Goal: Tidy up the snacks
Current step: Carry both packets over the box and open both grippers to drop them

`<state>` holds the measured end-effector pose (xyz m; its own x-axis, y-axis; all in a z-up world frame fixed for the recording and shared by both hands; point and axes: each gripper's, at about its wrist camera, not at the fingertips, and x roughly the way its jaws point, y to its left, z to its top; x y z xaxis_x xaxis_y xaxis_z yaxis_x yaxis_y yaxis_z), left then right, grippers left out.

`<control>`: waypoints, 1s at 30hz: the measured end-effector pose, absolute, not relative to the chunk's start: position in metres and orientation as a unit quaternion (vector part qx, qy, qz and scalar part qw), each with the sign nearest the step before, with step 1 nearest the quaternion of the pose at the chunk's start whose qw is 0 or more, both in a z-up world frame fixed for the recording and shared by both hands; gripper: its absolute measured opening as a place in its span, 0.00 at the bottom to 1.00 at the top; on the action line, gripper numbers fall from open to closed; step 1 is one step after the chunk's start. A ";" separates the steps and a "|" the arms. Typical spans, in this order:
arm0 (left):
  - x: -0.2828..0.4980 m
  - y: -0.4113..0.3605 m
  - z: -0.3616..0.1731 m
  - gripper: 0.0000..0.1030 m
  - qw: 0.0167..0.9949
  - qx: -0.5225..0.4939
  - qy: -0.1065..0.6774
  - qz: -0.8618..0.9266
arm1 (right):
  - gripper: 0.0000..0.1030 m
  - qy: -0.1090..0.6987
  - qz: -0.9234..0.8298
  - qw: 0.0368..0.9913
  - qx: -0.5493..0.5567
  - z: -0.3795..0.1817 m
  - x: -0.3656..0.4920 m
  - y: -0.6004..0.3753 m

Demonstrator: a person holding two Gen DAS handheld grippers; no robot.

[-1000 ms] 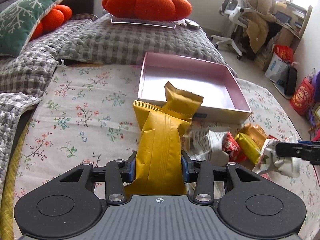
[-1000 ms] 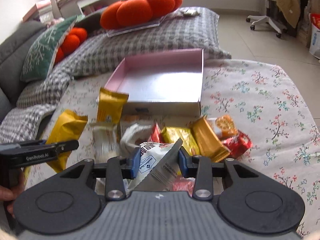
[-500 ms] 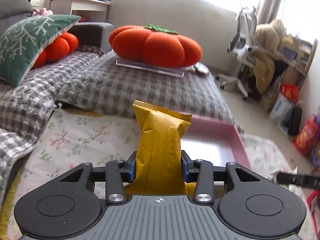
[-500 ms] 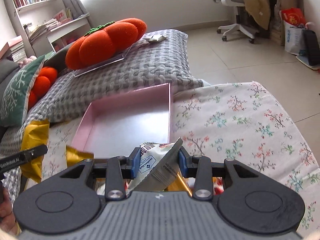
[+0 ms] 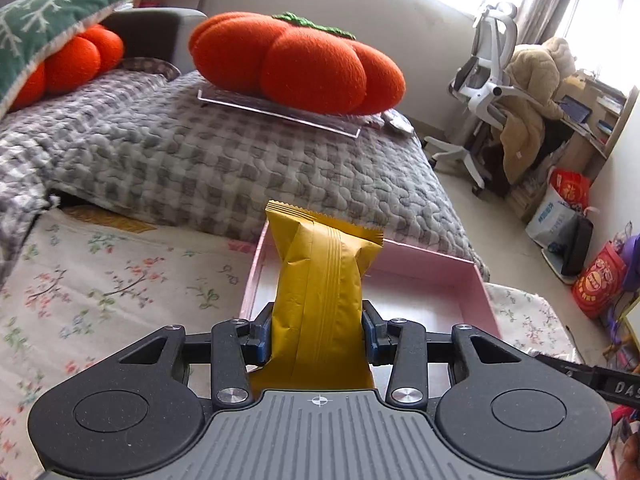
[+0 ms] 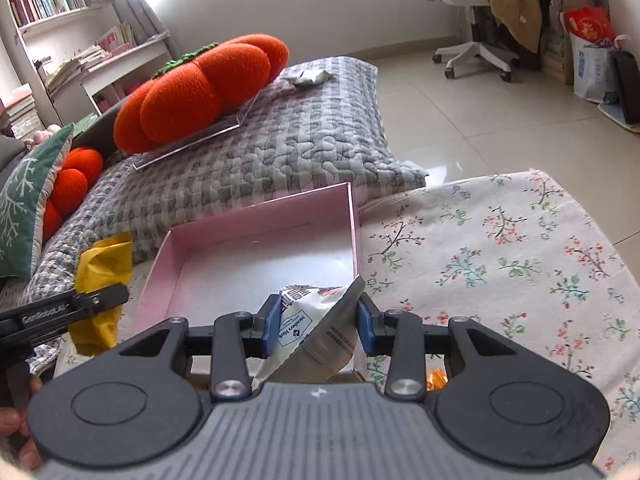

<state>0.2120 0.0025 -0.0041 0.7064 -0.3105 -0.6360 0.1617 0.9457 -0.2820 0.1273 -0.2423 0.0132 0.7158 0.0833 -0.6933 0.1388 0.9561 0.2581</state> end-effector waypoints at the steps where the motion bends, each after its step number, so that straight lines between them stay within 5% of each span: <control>1: 0.215 0.001 -0.009 0.39 0.918 -0.099 0.363 -0.127 | 0.35 0.376 -0.017 0.914 0.149 0.012 0.130 -0.242; 5: 0.219 0.004 -0.019 0.51 0.915 -0.098 0.373 -0.120 | 0.39 0.355 -0.021 0.922 0.154 0.014 0.133 -0.242; 9: 0.206 0.019 0.001 0.80 0.925 -0.140 0.334 -0.115 | 0.71 0.320 -0.015 0.937 0.135 0.030 0.124 -0.240; 13: 0.184 0.020 0.034 0.95 0.940 -0.120 0.305 -0.095 | 0.80 0.297 -0.015 0.947 0.123 0.050 0.113 -0.238; 18: 0.142 0.000 0.062 1.00 0.963 -0.022 0.257 -0.078 | 1.00 0.247 -0.019 0.965 0.087 0.073 0.085 -0.231; 22: 0.112 -0.004 0.063 1.00 0.962 -0.008 0.258 -0.091 | 1.00 0.225 -0.011 0.973 0.054 0.077 0.066 -0.223; 30: 0.088 0.003 0.042 1.00 0.943 -0.001 0.331 -0.045 | 1.00 0.325 -0.048 0.944 -0.014 0.041 0.049 -0.223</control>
<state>0.0884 0.0032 0.0421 0.7773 -0.0850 -0.6234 0.0836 0.9960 -0.0315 0.0490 -0.2233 0.0411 0.7835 -0.0999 -0.6133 0.0816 0.9950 -0.0579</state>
